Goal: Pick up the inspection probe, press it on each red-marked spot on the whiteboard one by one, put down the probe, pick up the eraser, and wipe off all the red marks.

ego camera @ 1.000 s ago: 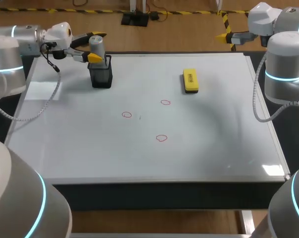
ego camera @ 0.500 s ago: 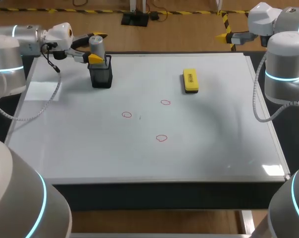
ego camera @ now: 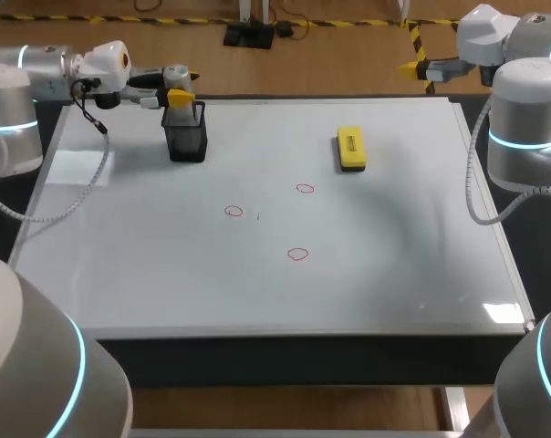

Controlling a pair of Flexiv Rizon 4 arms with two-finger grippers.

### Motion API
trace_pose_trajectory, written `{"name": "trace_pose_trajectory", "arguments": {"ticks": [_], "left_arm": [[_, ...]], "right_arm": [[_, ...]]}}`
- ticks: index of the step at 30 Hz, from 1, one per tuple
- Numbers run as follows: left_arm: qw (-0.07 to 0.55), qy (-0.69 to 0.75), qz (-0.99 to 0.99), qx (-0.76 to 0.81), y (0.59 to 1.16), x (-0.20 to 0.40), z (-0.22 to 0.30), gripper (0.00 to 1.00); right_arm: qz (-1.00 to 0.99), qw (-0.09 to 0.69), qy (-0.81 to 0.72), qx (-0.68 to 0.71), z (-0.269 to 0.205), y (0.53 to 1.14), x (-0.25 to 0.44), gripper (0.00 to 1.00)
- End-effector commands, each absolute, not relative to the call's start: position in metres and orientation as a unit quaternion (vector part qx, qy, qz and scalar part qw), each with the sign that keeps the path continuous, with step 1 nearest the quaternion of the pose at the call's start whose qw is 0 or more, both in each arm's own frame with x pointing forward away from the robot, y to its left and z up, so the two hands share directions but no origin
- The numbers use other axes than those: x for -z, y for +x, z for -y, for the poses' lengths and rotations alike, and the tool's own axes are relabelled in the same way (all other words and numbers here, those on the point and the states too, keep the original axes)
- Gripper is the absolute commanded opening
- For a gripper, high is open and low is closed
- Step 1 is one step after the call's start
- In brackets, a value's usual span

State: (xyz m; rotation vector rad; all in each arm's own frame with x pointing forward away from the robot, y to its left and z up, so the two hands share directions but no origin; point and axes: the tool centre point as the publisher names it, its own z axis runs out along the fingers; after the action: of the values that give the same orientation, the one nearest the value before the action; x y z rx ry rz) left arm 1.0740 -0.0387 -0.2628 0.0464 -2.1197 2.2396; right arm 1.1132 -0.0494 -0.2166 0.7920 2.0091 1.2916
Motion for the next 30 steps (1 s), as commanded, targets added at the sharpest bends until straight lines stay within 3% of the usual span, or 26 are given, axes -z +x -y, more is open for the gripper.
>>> {"name": "trace_pose_trajectory", "arguments": {"ticks": [1, 30], "left_arm": [[0.026, 0.009, 0.687, -0.726, 1.072, 0.257, 0.037, 0.00], [-0.026, -0.019, 0.682, -0.730, 1.058, 0.194, 0.036, 0.00]], "right_arm": [[-0.760, 0.307, 0.299, -0.488, 0.050, 1.114, 0.217, 1.00], [-0.760, 0.307, 0.299, -0.488, 0.050, 1.114, 0.217, 1.00]]}}
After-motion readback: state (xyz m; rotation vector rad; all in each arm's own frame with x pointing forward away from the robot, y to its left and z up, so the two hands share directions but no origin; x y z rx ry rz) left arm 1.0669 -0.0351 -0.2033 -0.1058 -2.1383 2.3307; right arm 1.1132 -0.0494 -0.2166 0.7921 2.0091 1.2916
